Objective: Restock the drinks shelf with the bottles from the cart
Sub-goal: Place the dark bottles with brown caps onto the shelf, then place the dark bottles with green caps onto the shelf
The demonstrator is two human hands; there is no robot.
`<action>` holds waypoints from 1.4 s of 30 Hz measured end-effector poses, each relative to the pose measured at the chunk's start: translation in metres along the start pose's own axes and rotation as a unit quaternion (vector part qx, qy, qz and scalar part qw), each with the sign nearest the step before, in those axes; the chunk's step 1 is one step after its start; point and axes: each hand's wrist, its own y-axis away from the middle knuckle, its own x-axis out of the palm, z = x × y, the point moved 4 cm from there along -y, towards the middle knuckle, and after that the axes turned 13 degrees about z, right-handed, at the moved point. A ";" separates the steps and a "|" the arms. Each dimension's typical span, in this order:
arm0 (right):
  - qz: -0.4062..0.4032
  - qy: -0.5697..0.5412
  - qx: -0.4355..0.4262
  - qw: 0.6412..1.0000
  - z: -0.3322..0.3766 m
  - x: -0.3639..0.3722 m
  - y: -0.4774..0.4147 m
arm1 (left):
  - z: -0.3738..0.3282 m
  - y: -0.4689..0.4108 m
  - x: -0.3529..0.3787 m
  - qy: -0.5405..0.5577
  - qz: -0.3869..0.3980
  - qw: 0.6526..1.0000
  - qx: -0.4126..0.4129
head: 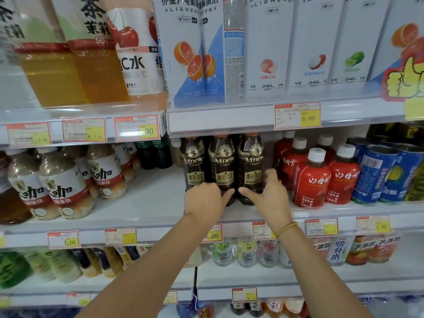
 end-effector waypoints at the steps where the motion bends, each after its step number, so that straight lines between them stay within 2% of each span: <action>1: -0.001 0.003 0.000 1.000 0.000 0.001 0.000 | 0.000 -0.001 0.000 0.005 -0.001 1.000 0.000; 19: -0.011 0.065 0.027 0.997 -0.003 0.007 -0.013 | 0.004 -0.004 0.015 0.087 0.020 0.996 -0.008; 22: -0.012 0.043 0.028 0.999 -0.002 0.008 -0.012 | 0.011 0.009 0.015 0.145 -0.019 0.989 0.027; 24: -0.056 0.009 0.005 0.998 0.004 0.003 -0.001 | 0.024 0.032 0.012 0.229 -0.079 0.968 0.060; 27: -0.149 -0.017 -0.128 0.980 0.022 0.000 0.042 | 0.063 0.082 0.025 0.347 -0.139 0.924 0.084; 28: -0.132 -0.007 -0.164 0.978 0.026 0.009 0.060 | 0.080 0.098 0.039 0.364 -0.135 0.918 0.082; 30: -0.021 0.036 -0.197 0.979 0.029 0.043 0.093 | 0.116 0.126 0.076 0.365 -0.090 0.924 0.064; 32: 0.129 0.070 -0.184 0.972 0.014 0.096 0.120 | 0.155 0.154 0.125 0.338 -0.010 0.941 0.013; 34: 0.271 0.094 -0.134 0.949 -0.011 0.157 0.149 | 0.195 0.183 0.180 0.321 0.076 0.942 -0.058; 37: 0.447 0.108 -0.043 0.887 -0.055 0.245 0.199 | 0.247 0.232 0.259 0.324 0.217 0.904 -0.173; 42: 0.578 0.154 0.097 0.795 -0.114 0.354 0.262 | 0.308 0.329 0.381 0.263 0.427 0.822 -0.272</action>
